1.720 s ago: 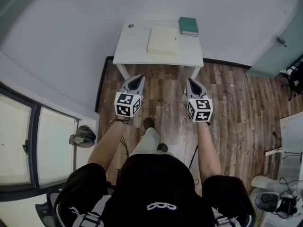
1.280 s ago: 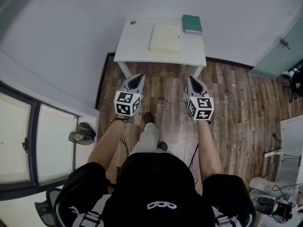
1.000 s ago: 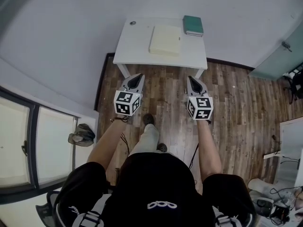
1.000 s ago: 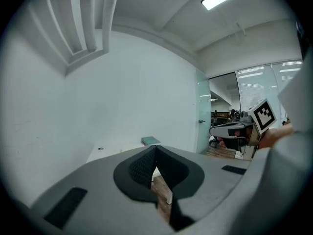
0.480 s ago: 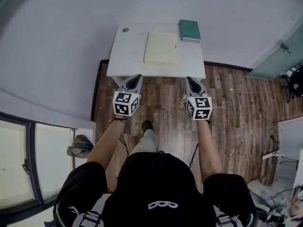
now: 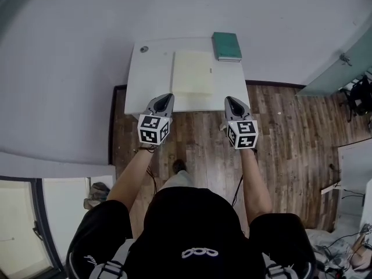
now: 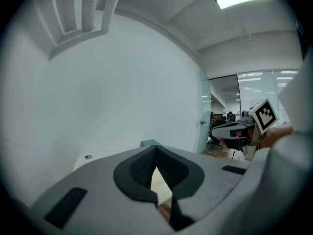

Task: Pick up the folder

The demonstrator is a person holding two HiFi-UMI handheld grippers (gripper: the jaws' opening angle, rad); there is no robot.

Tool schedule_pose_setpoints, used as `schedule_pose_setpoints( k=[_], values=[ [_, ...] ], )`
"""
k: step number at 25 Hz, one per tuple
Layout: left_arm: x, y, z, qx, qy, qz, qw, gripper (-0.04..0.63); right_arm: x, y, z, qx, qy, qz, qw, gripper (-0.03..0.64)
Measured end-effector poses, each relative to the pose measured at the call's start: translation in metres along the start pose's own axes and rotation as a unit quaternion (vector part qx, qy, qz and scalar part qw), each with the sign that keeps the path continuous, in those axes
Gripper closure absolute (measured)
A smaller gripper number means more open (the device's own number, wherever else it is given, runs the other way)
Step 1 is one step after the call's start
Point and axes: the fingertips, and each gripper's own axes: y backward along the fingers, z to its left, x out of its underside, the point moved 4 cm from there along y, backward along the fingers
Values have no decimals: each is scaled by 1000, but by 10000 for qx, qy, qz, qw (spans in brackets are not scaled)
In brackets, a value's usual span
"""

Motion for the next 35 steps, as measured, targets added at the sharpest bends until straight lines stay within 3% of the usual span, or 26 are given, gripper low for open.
schedule_pose_setpoints(
  k=[16,35],
  values=[
    [-18,-66,60,196,-11,83,9998,574,-16,-81,-15,184,-109,110,9997,592],
    [-7,-94,107,438,33,215,9988,574,-7,-125,-5,217,-346,106,9991,592]
  ],
)
